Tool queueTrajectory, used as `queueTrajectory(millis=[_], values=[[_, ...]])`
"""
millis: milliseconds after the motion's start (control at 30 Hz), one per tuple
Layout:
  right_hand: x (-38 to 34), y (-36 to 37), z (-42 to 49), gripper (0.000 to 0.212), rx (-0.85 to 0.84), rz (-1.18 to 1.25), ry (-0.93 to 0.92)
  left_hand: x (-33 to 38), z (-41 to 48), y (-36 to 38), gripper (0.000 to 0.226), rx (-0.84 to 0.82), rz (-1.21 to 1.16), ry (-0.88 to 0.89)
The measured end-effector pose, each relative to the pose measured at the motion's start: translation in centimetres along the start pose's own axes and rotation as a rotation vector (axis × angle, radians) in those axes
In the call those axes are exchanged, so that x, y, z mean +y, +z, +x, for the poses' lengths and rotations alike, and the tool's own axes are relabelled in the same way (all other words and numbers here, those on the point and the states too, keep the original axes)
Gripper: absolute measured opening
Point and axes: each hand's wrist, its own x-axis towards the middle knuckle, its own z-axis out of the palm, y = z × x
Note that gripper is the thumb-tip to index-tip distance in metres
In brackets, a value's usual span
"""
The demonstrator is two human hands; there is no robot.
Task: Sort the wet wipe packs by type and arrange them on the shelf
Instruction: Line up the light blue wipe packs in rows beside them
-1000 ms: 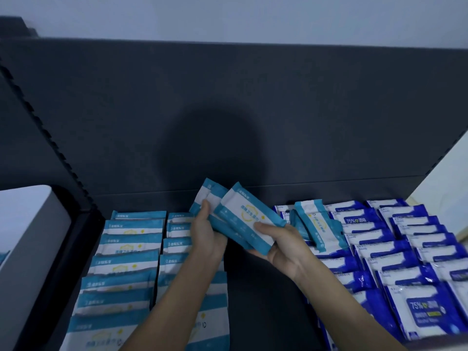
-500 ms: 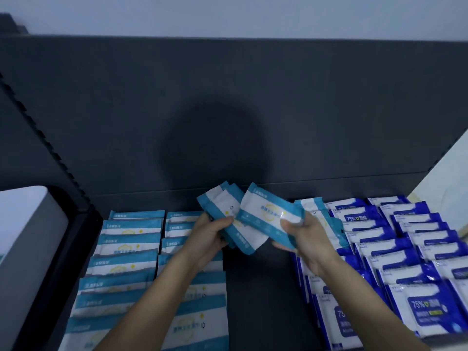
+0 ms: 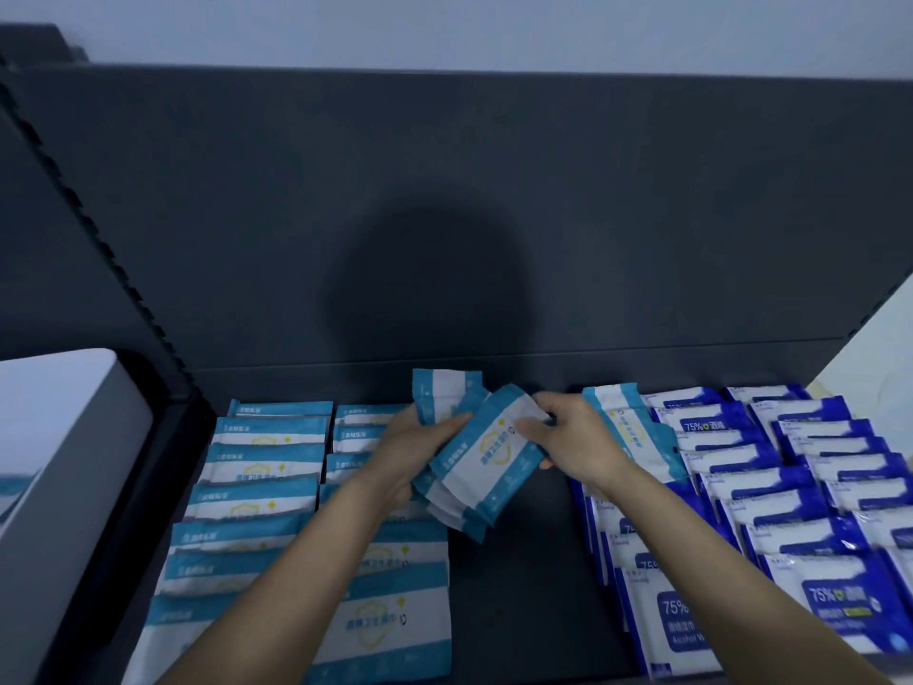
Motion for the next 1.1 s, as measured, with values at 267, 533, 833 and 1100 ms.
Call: queueTrajectory(millis=[267, 533, 833, 1100], values=[[1.5, 0.9, -0.3, 0.013, 0.214, 0.32, 0.112, -0.5, 0.3, -1.3, 0.044, -0.226, -0.121, -0.273], [3.0, 0.1, 0.4, 0.008, 0.297, 0.957, 0.411, -1.4, 0.6, -0.2, 0.036, -0.359, -0.389, -0.322], [2.9, -2.7, 0.7, 0.01, 0.336, 0.799, 0.314, -1.9, 1.5, -0.3, 0.051, -0.199, -0.053, -0.234], [1.5, -4.8, 0.6, 0.013, 0.264, 0.858, 0.25, -1.1, 1.9, -0.8, 0.046, -0.204, -0.035, -0.229]])
